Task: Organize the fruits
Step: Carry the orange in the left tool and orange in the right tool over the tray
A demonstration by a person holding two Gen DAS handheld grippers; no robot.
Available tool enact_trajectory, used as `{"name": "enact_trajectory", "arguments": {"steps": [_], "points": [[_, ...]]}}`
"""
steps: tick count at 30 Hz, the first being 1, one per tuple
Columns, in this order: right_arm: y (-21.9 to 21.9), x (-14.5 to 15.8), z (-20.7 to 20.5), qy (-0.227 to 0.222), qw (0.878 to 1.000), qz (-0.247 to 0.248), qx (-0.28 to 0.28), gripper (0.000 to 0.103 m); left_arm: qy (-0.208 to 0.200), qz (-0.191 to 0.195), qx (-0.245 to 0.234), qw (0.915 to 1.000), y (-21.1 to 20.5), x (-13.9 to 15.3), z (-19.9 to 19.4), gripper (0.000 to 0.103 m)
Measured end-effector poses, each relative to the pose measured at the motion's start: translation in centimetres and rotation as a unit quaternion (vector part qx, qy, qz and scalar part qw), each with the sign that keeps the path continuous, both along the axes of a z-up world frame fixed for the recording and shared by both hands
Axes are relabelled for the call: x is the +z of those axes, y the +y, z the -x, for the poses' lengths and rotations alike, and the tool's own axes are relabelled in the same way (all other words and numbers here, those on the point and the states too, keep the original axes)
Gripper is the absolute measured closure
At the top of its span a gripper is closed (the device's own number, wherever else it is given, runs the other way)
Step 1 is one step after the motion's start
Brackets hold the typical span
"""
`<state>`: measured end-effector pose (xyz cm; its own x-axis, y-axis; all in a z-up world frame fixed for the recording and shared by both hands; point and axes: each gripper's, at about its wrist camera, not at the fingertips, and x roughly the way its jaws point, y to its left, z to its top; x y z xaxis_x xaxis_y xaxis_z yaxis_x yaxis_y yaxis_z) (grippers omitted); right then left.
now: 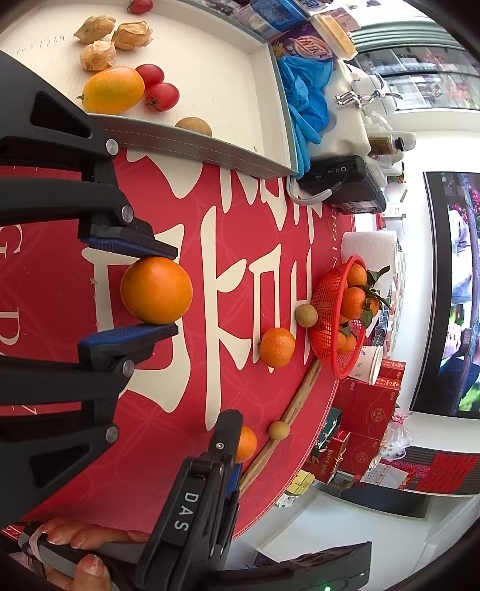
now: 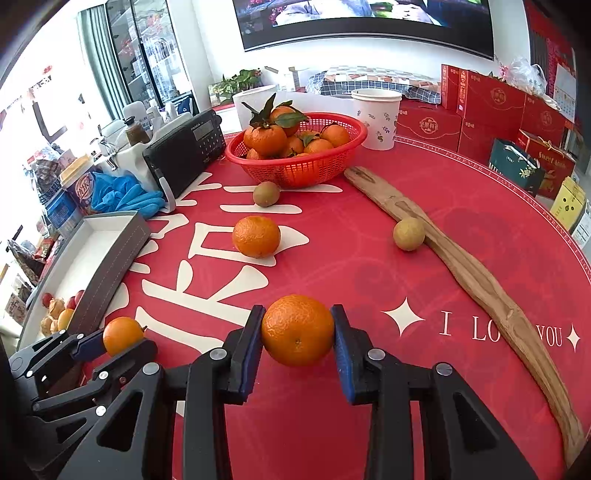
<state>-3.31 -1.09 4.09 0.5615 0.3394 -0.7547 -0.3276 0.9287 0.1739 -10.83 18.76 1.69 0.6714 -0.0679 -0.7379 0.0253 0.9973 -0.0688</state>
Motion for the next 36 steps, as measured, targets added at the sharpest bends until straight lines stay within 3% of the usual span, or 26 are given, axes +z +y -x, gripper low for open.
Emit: {"name": "enact_trajectory", "arguments": {"steps": [25, 36], "points": [[1.5, -0.2, 0.1, 0.004, 1.0, -0.005, 0.011, 0.066, -0.025, 0.007, 0.019, 0.9995, 1.5, 1.2, 0.4, 0.066], [5.3, 1.5, 0.8, -0.006, 0.999, -0.033, 0.041, 0.066, -0.058, 0.033, 0.06, 0.996, 5.6, 3.8, 1.5, 0.066]]}}
